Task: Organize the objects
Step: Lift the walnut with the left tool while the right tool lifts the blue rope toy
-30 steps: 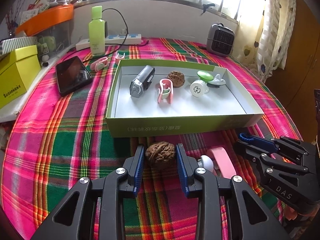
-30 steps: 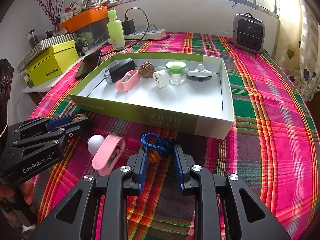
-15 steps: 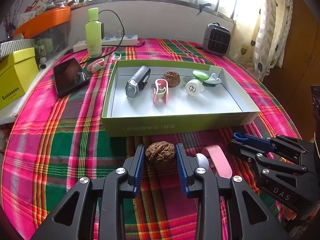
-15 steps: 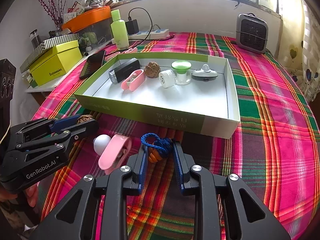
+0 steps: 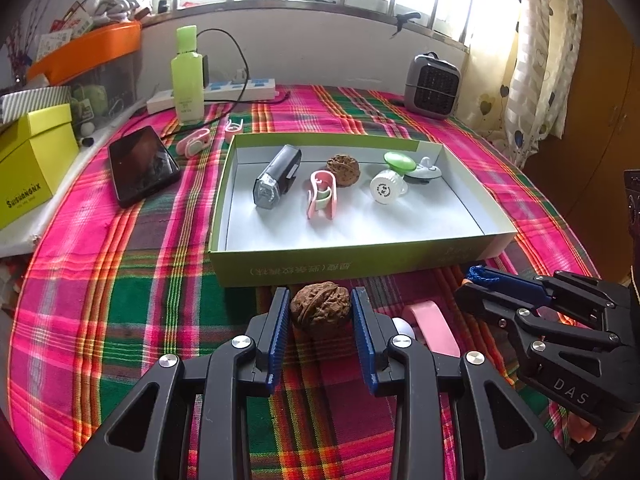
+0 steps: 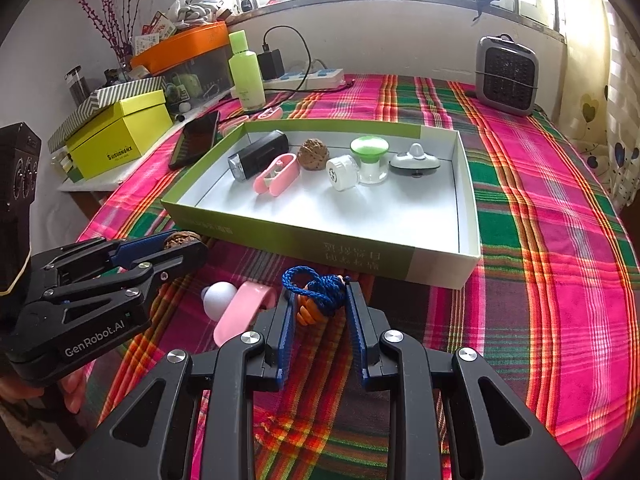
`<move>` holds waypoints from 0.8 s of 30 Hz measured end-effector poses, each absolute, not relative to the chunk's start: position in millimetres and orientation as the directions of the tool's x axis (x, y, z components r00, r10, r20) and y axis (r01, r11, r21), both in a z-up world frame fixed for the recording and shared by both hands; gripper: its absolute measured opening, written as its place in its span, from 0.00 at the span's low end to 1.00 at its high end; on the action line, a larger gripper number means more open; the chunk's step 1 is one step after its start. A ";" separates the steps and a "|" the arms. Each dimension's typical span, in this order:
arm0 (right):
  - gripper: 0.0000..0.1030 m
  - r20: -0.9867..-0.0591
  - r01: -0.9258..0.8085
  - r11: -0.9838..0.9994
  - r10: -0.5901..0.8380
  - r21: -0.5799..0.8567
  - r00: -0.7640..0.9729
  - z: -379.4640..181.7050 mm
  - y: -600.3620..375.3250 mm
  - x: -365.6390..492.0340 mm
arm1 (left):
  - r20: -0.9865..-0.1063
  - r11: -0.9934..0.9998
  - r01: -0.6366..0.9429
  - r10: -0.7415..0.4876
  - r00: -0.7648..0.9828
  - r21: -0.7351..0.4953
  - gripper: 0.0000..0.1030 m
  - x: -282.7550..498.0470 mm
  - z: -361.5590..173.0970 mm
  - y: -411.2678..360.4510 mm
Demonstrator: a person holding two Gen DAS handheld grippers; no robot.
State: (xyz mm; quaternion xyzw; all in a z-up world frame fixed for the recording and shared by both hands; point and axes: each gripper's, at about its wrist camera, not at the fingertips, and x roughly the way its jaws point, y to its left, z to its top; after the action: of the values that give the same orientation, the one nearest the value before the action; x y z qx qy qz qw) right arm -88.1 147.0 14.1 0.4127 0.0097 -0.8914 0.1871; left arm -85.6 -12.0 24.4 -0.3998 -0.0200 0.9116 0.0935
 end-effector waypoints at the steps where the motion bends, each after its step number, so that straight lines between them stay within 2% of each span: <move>1: 0.25 -0.738 0.342 -0.930 -0.326 0.137 -0.591 14.8 146.8 -88.1 | -0.724 -0.981 -0.156 0.188 -0.663 -0.112 0.28 -86.0 25.2 -12.1; 24: 0.25 -0.704 0.345 -0.928 -0.338 0.140 -0.624 29.7 148.9 -87.5 | -0.705 -0.979 -0.175 0.198 -0.681 -0.106 0.28 -85.5 38.6 -7.2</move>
State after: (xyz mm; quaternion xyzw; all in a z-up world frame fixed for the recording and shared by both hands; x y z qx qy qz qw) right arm -87.5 148.9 29.7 0.3900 0.0043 -0.9011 0.1897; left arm -85.5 -7.2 38.6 -0.3861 -0.0149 0.9167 0.1019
